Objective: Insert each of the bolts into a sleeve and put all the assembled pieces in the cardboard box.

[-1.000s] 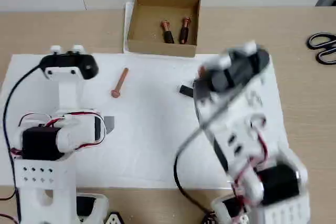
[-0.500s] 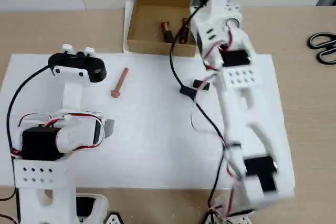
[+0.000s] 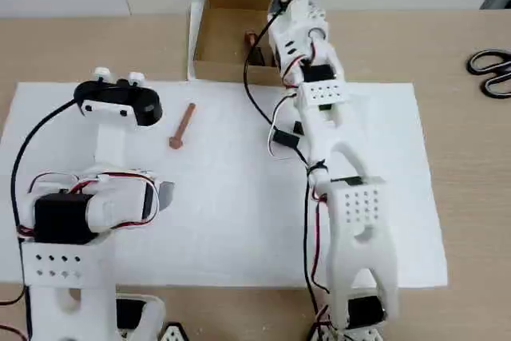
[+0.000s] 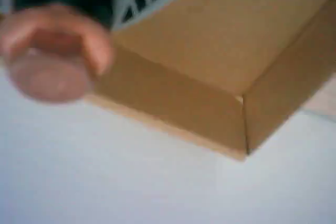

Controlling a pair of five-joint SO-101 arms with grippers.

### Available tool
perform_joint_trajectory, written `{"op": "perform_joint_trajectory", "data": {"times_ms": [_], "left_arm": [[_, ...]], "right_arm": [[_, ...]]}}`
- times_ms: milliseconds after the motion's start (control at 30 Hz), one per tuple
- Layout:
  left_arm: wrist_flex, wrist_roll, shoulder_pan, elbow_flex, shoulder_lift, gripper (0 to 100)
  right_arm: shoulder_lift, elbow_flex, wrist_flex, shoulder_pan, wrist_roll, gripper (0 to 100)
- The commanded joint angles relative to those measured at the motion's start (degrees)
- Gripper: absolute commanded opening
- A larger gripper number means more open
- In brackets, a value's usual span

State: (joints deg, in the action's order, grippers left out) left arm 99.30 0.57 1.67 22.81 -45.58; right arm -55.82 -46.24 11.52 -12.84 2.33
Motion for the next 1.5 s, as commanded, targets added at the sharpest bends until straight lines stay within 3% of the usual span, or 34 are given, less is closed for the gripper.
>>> {"op": "perform_joint_trajectory", "data": {"times_ms": [0, 133, 333, 533, 867, 1267, 1467], "left_arm": [[-0.1, 0.4, 0.5, -0.1, -0.1, 20], [-0.1, 0.4, 0.5, -0.1, -0.1, 20], [-0.1, 0.4, 0.5, -0.1, -0.1, 20], [-0.1, 0.4, 0.4, -0.1, -0.1, 20], [-0.1, 0.4, 0.2, -0.1, -0.4, 20], [-0.1, 0.4, 0.4, -0.4, -0.5, 20], [-0.1, 0.4, 0.2, -0.4, -0.5, 20]], "right_arm": [[-4.8, -10.1, -1.6, -1.0, -0.3, 0.8], [-10.3, -15.0, -1.5, -1.4, -0.4, 2.0], [-11.5, -15.8, 3.6, -1.5, -0.5, 13.7], [-11.5, -22.4, 7.3, -1.0, -0.5, 13.5], [-11.4, -50.9, 34.9, 0.4, -0.5, 13.4], [16.0, -50.1, 80.5, 6.9, -0.4, 13.5], [27.4, -50.0, 85.1, 10.2, -0.3, 13.3]]}}
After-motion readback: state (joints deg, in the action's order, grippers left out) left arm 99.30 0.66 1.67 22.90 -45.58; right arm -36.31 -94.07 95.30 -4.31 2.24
